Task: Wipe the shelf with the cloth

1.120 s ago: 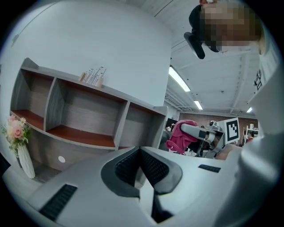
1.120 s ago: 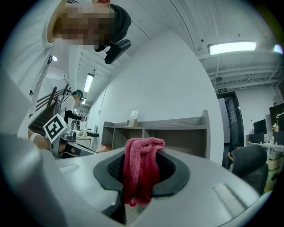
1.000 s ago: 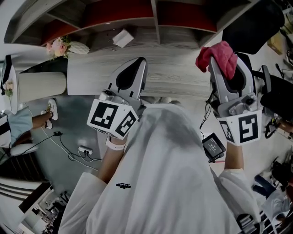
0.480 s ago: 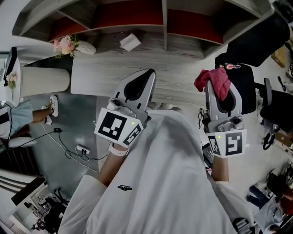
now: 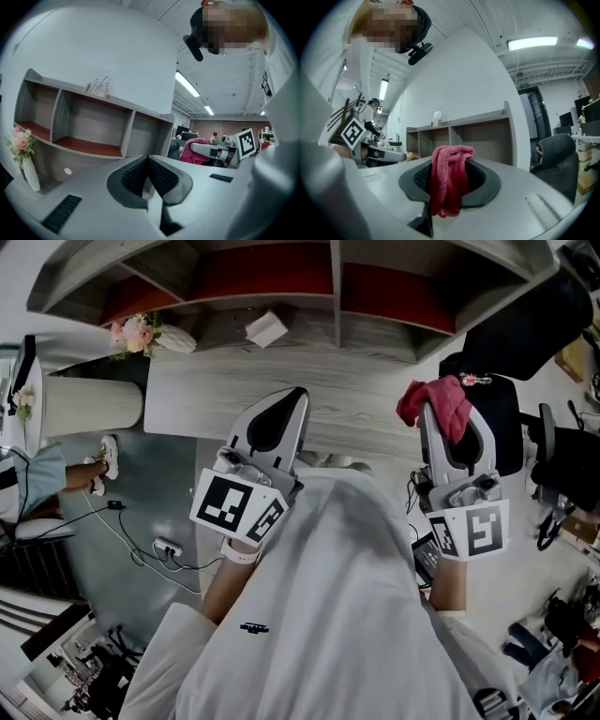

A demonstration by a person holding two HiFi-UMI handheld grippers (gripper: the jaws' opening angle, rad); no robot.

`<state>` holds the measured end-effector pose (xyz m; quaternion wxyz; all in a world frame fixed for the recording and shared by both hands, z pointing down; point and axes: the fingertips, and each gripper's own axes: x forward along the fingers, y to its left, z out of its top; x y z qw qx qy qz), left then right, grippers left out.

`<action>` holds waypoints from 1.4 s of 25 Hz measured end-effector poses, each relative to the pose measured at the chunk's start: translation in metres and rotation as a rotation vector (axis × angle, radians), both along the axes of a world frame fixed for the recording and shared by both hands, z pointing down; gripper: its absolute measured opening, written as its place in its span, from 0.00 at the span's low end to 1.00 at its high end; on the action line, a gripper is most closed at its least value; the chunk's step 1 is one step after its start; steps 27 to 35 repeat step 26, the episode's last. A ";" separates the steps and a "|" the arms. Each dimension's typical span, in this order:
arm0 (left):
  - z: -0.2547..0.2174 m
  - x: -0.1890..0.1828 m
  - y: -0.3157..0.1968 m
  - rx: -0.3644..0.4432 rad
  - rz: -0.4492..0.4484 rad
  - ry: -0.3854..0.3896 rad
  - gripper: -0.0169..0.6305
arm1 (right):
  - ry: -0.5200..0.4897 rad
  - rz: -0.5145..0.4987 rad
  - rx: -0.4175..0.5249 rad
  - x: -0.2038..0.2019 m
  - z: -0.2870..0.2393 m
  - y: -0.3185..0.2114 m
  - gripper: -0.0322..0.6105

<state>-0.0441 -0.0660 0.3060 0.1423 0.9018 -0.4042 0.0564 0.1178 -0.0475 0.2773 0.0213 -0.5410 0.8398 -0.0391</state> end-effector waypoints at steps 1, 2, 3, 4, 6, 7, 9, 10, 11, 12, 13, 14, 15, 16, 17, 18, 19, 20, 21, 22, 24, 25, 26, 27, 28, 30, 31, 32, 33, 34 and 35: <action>0.000 0.001 0.003 -0.002 0.002 0.002 0.03 | 0.022 -0.014 -0.014 -0.003 0.003 0.004 0.22; -0.001 0.002 0.005 -0.005 0.002 0.005 0.03 | 0.047 -0.024 -0.026 -0.005 0.005 0.008 0.22; -0.001 0.003 0.006 -0.009 0.000 0.010 0.03 | 0.065 -0.032 -0.032 -0.006 0.005 0.010 0.22; -0.001 0.004 0.006 -0.013 -0.003 0.013 0.03 | 0.071 -0.043 -0.032 -0.008 0.004 0.011 0.22; 0.001 0.005 0.004 -0.016 -0.006 0.013 0.03 | 0.063 -0.061 -0.023 -0.010 0.001 0.013 0.22; 0.002 0.005 0.003 -0.016 -0.004 0.012 0.03 | 0.061 -0.066 -0.018 -0.010 0.000 0.014 0.22; 0.002 0.005 0.003 -0.017 0.002 0.010 0.03 | 0.058 -0.070 -0.014 -0.011 -0.001 0.016 0.22; 0.002 0.004 0.003 -0.017 0.004 0.011 0.03 | 0.053 -0.072 -0.014 -0.011 -0.002 0.016 0.22; 0.002 0.004 0.003 -0.016 0.006 0.011 0.03 | 0.047 -0.072 -0.013 -0.011 -0.002 0.016 0.22; 0.002 0.003 0.003 -0.015 0.008 0.011 0.03 | 0.043 -0.071 -0.011 -0.011 -0.003 0.016 0.22; 0.002 0.003 0.003 -0.014 0.010 0.011 0.03 | 0.042 -0.069 -0.009 -0.012 -0.003 0.015 0.22; 0.002 0.004 0.003 -0.013 0.012 0.012 0.03 | 0.041 -0.069 -0.007 -0.012 -0.004 0.015 0.22; 0.001 0.004 0.003 -0.012 0.014 0.012 0.03 | 0.040 -0.069 -0.006 -0.012 -0.004 0.015 0.22; 0.002 0.004 0.003 -0.011 0.015 0.013 0.03 | 0.039 -0.070 -0.006 -0.013 -0.005 0.015 0.22; 0.002 0.005 0.003 -0.012 0.015 0.013 0.03 | 0.039 -0.072 -0.007 -0.013 -0.004 0.016 0.22; 0.003 0.005 0.004 -0.013 0.015 0.014 0.03 | 0.039 -0.073 -0.009 -0.013 -0.004 0.016 0.22; 0.003 0.006 0.004 -0.014 0.015 0.015 0.03 | 0.041 -0.073 -0.011 -0.013 -0.003 0.016 0.22; 0.004 0.006 0.004 -0.016 0.016 0.016 0.03 | 0.042 -0.071 -0.012 -0.013 -0.002 0.016 0.22; 0.004 0.005 0.004 -0.017 0.016 0.017 0.03 | 0.044 -0.069 -0.013 -0.012 -0.002 0.016 0.22; 0.005 0.005 0.004 -0.018 0.016 0.018 0.03 | 0.047 -0.065 -0.013 -0.011 -0.002 0.016 0.22; 0.006 0.003 0.004 -0.022 0.015 0.018 0.03 | 0.054 -0.062 -0.013 -0.010 -0.002 0.015 0.22; 0.006 0.002 0.004 -0.023 0.014 0.018 0.03 | 0.057 -0.060 -0.014 -0.010 -0.002 0.015 0.22; 0.007 0.001 0.003 -0.025 0.014 0.017 0.03 | 0.061 -0.059 -0.015 -0.011 -0.001 0.015 0.22; 0.007 0.001 0.003 -0.025 0.014 0.017 0.03 | 0.061 -0.059 -0.015 -0.011 -0.001 0.015 0.22; 0.007 0.001 0.003 -0.025 0.014 0.017 0.03 | 0.061 -0.059 -0.015 -0.011 -0.001 0.015 0.22; 0.007 0.001 0.003 -0.025 0.014 0.017 0.03 | 0.061 -0.059 -0.015 -0.011 -0.001 0.015 0.22; 0.007 0.001 0.003 -0.025 0.014 0.017 0.03 | 0.061 -0.059 -0.015 -0.011 -0.001 0.015 0.22; 0.007 0.001 0.003 -0.025 0.014 0.017 0.03 | 0.061 -0.059 -0.015 -0.011 -0.001 0.015 0.22; 0.007 0.001 0.003 -0.025 0.014 0.017 0.03 | 0.061 -0.059 -0.015 -0.011 -0.001 0.015 0.22; 0.007 0.001 0.003 -0.025 0.014 0.017 0.03 | 0.061 -0.059 -0.015 -0.011 -0.001 0.015 0.22; 0.007 0.001 0.003 -0.025 0.014 0.017 0.03 | 0.061 -0.059 -0.015 -0.011 -0.001 0.015 0.22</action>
